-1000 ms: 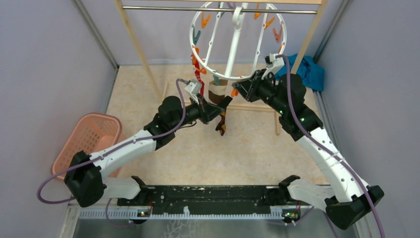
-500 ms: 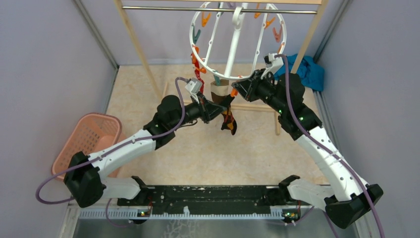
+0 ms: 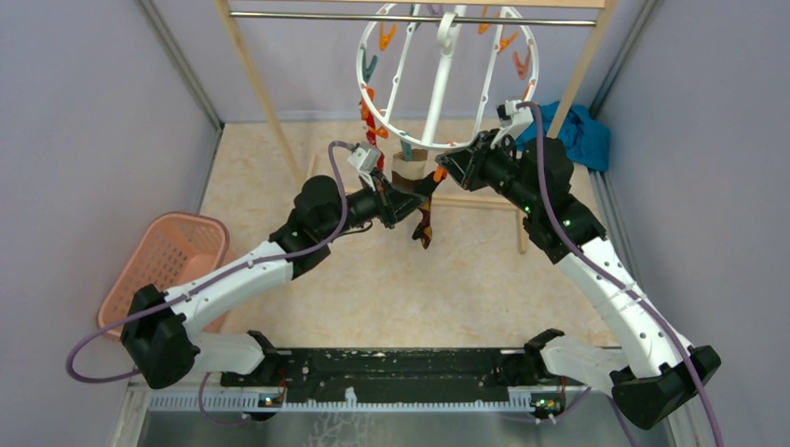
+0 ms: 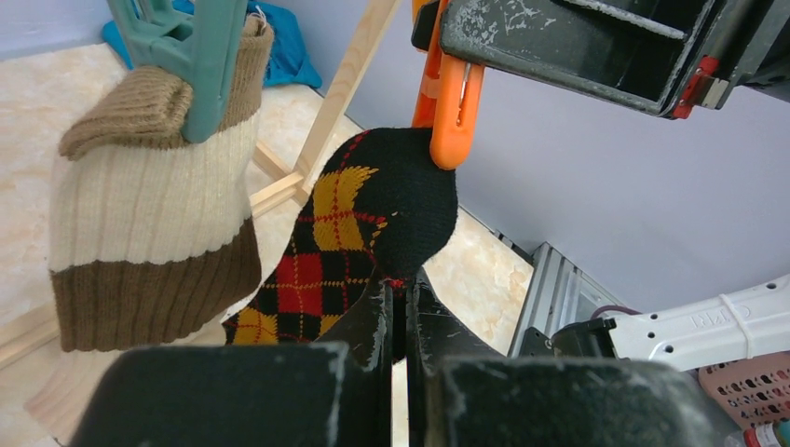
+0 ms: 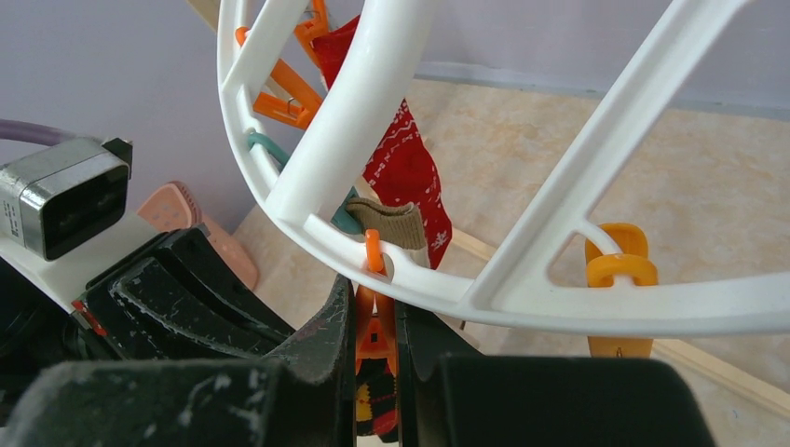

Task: Clip the socks to the hanger
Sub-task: Clamp the sock onto the hanger.

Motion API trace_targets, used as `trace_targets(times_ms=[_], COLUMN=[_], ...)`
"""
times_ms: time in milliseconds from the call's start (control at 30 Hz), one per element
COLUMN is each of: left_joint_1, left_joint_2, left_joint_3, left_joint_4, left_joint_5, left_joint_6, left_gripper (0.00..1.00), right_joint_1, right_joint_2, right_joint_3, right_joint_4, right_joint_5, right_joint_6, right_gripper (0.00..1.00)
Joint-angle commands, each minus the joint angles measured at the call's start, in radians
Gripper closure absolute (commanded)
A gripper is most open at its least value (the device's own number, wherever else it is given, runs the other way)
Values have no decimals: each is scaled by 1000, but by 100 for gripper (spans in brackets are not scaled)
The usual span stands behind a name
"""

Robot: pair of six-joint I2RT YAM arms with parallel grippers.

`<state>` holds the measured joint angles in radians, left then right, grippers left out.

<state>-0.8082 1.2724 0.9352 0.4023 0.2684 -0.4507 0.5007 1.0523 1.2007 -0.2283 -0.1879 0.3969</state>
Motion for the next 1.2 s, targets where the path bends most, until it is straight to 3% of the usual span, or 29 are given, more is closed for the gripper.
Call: trace_targets(times_ms=[0,700,1167], left_joint_1=[-6,-42,-80], left_joint_2=[19,56,72], left_joint_3=[44,117,52], left_joint_4=[35,38,125], left_joint_5=[-10,-56,-76], left_joint_6=[21,48,-2], left_gripper=[100,100,100], right_joint_1=[-2,-2,-2], right_joint_2=[-1,-6,-22], right_joint_3=[21,1,-8], right_joint_4=[-8,-3,25], right_joint_5=[-25,-20,7], right_joint_6=[5,5,21], right_gripper=[100,100,100])
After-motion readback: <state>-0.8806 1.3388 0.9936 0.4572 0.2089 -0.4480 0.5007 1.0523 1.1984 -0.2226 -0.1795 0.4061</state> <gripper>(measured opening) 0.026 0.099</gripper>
